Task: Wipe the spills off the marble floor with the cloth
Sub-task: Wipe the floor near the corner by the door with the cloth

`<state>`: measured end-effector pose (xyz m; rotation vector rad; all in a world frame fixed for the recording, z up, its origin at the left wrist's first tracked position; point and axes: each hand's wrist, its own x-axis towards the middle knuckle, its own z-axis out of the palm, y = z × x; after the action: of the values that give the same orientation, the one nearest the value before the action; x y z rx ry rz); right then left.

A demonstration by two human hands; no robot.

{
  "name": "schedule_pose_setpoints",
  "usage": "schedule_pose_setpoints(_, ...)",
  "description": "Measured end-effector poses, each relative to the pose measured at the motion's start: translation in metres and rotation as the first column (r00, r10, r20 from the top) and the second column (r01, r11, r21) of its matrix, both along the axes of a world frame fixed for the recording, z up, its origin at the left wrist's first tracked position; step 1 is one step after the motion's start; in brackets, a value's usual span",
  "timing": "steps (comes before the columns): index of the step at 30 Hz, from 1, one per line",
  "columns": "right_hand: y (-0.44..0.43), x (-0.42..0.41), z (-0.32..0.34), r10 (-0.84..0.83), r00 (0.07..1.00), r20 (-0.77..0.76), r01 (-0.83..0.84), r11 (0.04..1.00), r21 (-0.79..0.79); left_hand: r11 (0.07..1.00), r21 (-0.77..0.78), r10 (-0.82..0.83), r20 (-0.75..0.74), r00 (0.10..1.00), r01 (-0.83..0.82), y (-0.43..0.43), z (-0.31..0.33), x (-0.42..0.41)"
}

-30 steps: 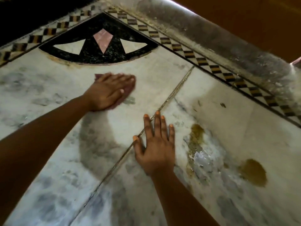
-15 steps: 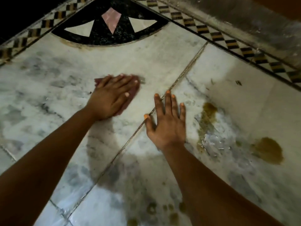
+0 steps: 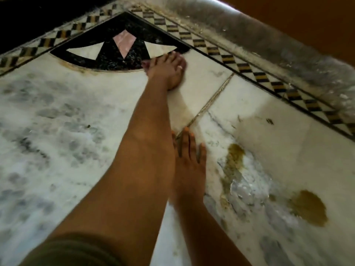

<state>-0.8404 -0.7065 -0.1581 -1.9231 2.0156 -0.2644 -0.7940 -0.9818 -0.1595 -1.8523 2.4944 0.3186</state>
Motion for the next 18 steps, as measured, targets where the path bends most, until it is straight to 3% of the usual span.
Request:
schedule_pose_setpoints(5, 0.0, 0.002, -0.014, -0.091, 0.995, -0.033, 0.087, 0.988, -0.126, 0.917, -0.022, -0.4, -0.065, 0.914, 0.399, 0.06, -0.003, 0.001)
schedule_pose_setpoints(8, -0.001, 0.002, -0.018, -0.068, 0.995, -0.074, 0.058, 0.99, -0.13, 0.886, -0.107, -0.462, -0.11, 0.88, 0.452, 0.108, -0.008, 0.062)
schedule_pose_setpoints(11, 0.0, 0.003, -0.018, -0.075, 0.994, -0.083, 0.063, 0.989, -0.136, 0.934, -0.184, -0.322, -0.068, 0.944, 0.305, 0.136, -0.013, 0.135)
schedule_pose_setpoints(13, 0.0, 0.003, -0.019, -0.072, 0.994, -0.086, 0.06, 0.989, -0.132, 0.981, -0.175, -0.091, -0.051, 0.995, 0.081, 0.13, -0.013, 0.166)
schedule_pose_setpoints(15, 0.0, 0.002, -0.018, -0.047, 0.995, -0.092, 0.038, 0.995, -0.094, 0.981, -0.136, 0.135, -0.033, 0.99, -0.138, 0.115, -0.013, 0.168)
schedule_pose_setpoints(18, 0.0, 0.001, -0.015, -0.018, 0.994, -0.106, 0.013, 0.999, -0.052, 0.981, -0.103, 0.164, -0.034, 0.986, -0.167, 0.126, -0.013, 0.138)
